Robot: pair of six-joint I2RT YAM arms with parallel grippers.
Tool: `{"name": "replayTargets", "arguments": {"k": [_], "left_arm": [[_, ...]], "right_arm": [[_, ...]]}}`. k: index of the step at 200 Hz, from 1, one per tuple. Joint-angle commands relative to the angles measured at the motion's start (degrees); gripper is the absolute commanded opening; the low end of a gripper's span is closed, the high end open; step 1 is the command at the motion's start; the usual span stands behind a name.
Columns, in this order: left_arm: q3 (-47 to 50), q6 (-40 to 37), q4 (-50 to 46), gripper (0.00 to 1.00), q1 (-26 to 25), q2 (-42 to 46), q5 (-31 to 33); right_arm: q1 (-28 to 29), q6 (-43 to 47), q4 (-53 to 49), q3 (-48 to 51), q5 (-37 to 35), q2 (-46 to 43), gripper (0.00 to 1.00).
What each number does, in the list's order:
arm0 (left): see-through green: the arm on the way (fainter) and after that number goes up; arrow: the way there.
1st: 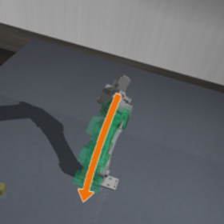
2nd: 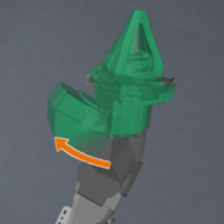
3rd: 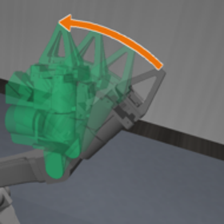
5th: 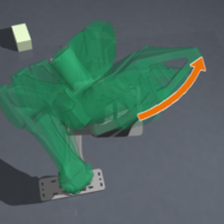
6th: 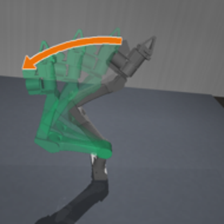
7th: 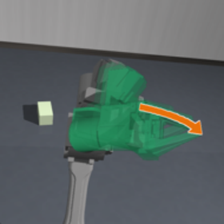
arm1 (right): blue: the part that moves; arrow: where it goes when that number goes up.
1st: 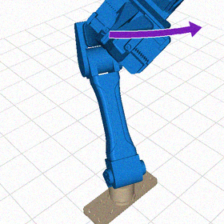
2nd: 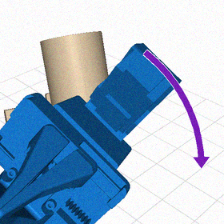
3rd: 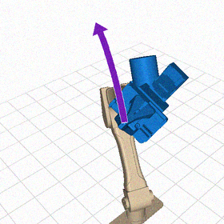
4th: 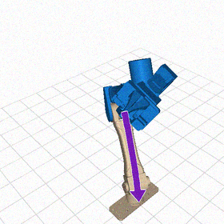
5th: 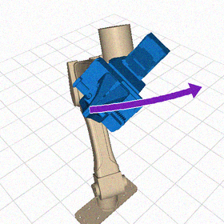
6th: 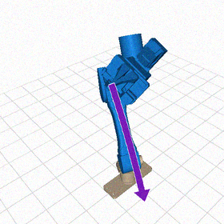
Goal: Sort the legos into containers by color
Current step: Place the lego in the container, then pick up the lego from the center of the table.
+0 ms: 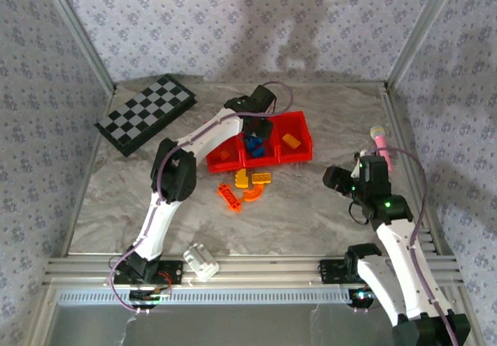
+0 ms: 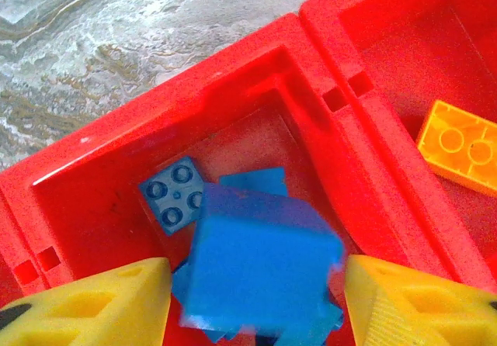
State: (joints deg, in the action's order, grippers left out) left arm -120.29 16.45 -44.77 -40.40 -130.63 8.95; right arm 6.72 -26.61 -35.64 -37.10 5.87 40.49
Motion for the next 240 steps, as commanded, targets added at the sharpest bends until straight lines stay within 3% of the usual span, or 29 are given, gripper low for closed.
{"name": "replayTargets", "arguments": {"k": [1,51,87,113,137,154,189,240], "left_arm": [[-1.38,-2.23,1.04,0.69,-0.60,2.15,-0.36],[0.95,-4.62,2.00,0.72,-1.69,6.97,0.35],[8.16,-4.19,5.46,0.74,-2.26,16.07,0.81],[21.04,-2.72,11.89,0.77,-2.53,25.78,1.33],[36.14,0.08,19.53,0.87,-2.58,36.64,3.09],[47.09,2.25,25.26,1.00,-2.58,44.74,4.43],[64.65,7.09,31.06,1.00,-2.40,59.43,6.86],[83.51,11.94,36.19,1.00,-2.44,77.33,6.43]], "right_arm": [[-0.34,-0.83,-0.14,0.99,1.19,0.11,0.76],[-0.15,-1.21,0.79,0.43,2.89,1.35,0.76],[1.14,-0.41,0.97,-1.43,5.81,5.12,0.77],[4.78,-0.05,0.93,-3.77,5.46,9.67,0.79],[9.15,1.84,3.61,-5.82,5.57,14.69,0.82],[12.11,6.25,2.85,-9.28,7.73,20.79,0.83],[21.77,18.61,-1.25,-18.27,-0.42,31.91,0.83],[33.54,41.33,3.34,-23.51,-3.39,41.96,0.81]]}}
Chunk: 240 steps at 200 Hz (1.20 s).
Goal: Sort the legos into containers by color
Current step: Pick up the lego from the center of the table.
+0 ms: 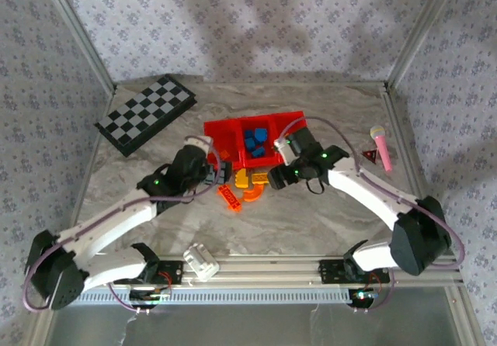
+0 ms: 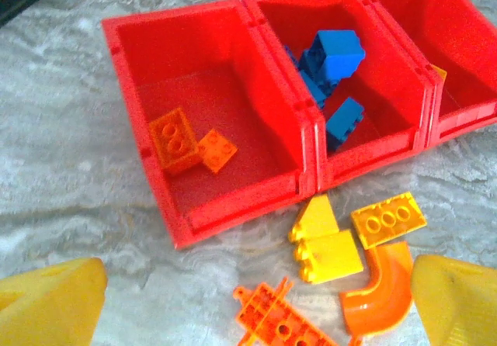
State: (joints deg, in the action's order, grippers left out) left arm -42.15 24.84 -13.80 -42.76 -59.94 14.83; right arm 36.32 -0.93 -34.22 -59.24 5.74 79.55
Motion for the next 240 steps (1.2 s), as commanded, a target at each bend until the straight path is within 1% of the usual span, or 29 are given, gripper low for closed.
{"name": "replayTargets", "arguments": {"k": [1,14,28,44,50,85,109,146,171,214,219,240], "left_arm": [[5.61,3.59,5.20,1.00,-0.06,7.02,0.55],[8.40,4.15,5.17,1.00,-0.13,11.30,0.85],[10.25,4.42,4.03,1.00,-0.11,15.33,1.64],[11.35,4.42,2.43,1.00,-0.05,19.02,2.65],[11.64,4.58,1.77,1.00,-0.12,20.30,3.18],[14.41,5.39,1.11,1.00,-0.11,26.90,4.82],[15.34,5.83,0.41,1.00,-0.06,28.93,5.13],[15.61,5.84,-0.29,1.00,-0.04,29.18,4.96],[15.78,5.83,-0.17,1.00,-0.04,29.18,4.90],[16.04,5.92,0.07,1.00,-0.04,29.02,4.86],[16.09,5.97,0.08,1.00,-0.04,29.01,4.69],[16.55,6.27,0.87,1.00,-0.03,28.66,4.33]], "right_arm": [[4.16,15.94,2.16,-1.25,-3.40,3.03,0.81],[6.53,23.99,5.67,0.82,-4.66,3.95,0.81],[7.45,29.17,9.78,3.04,-4.67,4.63,0.83],[6.78,32.32,11.67,3.72,0.80,5.79,0.84],[6.35,33.01,12.49,3.71,1.59,6.42,0.85],[5.36,34.48,12.44,1.70,3.89,11.20,0.84],[4.41,34.55,10.63,-0.24,5.29,13.93,0.83],[2.81,33.41,7.89,-3.85,7.49,17.13,0.81],[1.88,32.66,6.90,-5.80,6.75,19.24,0.80],[0.96,32.22,2.90,-8.61,7.09,23.59,0.75],[0.98,32.17,2.75,-10.51,7.09,24.01,0.74],[0.93,32.08,2.60,-11.30,6.22,25.48,0.74]]}}
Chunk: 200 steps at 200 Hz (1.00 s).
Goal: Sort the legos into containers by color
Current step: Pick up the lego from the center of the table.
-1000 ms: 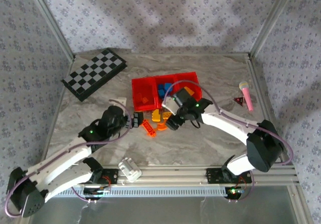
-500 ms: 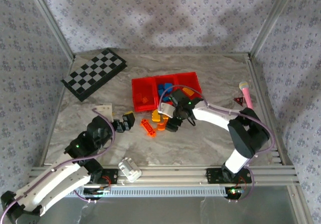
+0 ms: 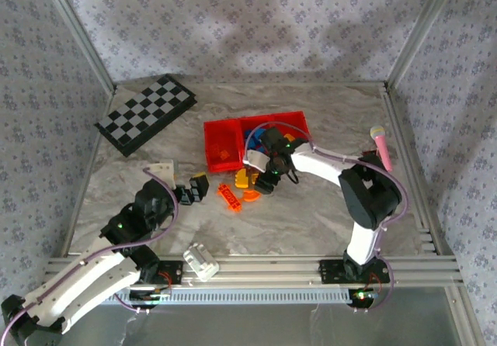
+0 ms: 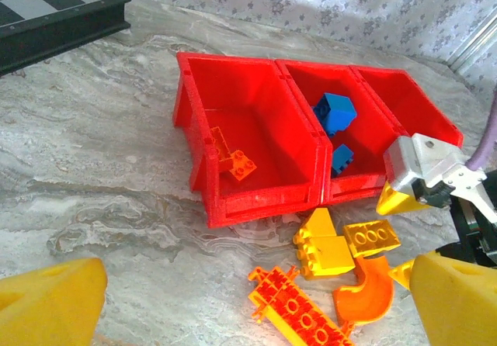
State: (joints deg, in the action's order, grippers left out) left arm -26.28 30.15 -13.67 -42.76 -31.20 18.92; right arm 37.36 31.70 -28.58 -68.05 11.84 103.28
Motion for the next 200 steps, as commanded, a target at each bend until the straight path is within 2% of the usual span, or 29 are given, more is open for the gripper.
{"name": "replayTargets", "arguments": {"k": [1,96,200], "left_arm": [[0.70,0.96,0.75,1.00,-0.04,-0.13,0.20],[0.36,0.87,1.98,1.00,-0.04,-2.10,-0.19],[1.17,1.27,1.98,1.00,-0.04,-1.98,0.20]], "right_arm": [[-0.11,-0.61,-3.05,-2.55,-0.01,1.83,0.74],[-1.08,-3.71,-5.59,-8.26,-6.01,7.90,0.74],[-1.52,-10.66,-5.58,-5.66,-10.24,7.72,0.65]]}}
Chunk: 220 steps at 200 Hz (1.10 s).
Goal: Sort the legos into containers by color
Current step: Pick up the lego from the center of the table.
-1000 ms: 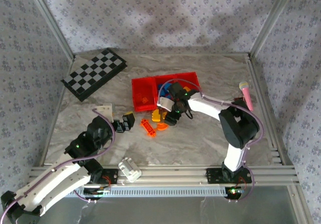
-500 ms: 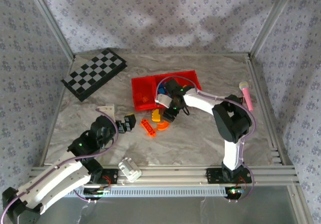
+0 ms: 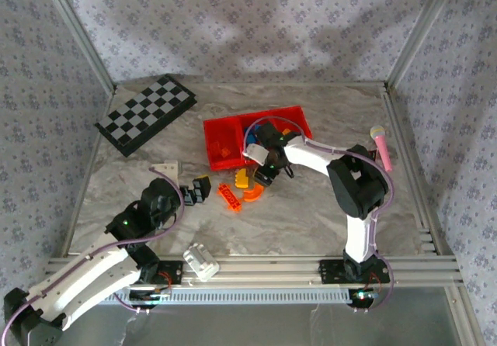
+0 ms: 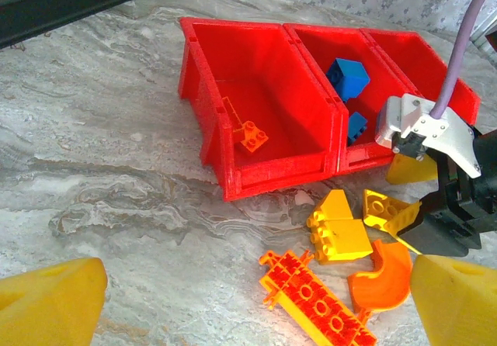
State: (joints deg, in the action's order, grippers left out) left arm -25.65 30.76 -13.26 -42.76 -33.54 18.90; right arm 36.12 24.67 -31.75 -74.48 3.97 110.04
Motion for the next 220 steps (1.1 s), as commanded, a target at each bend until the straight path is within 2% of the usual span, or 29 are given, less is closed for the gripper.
{"name": "replayTargets", "arguments": {"k": [1,18,50,129,198,220], "left_arm": [[0.52,0.68,1.61,1.00,-0.04,0.38,0.24],[0.75,0.85,1.50,1.00,-0.04,0.67,0.21],[1.13,0.96,1.31,1.00,-0.04,1.37,0.35],[1.56,1.31,0.45,1.00,-0.04,2.42,0.45],[1.92,1.32,0.15,1.00,-0.04,3.39,0.92],[2.03,1.49,0.23,1.00,-0.04,3.39,0.96]], "right_arm": [[-0.26,-3.77,-2.43,0.80,-2.42,0.97,0.65],[-0.51,-6.73,-2.44,1.16,-3.52,0.80,0.60],[-0.70,-10.62,-1.05,2.51,-5.35,0.27,0.59],[-0.17,-10.76,-1.07,1.85,-7.22,1.64,0.59],[0.68,-11.39,-4.25,1.22,-7.75,-0.65,0.38],[1.03,-11.74,-5.15,1.65,-8.11,-3.11,0.36]]}}
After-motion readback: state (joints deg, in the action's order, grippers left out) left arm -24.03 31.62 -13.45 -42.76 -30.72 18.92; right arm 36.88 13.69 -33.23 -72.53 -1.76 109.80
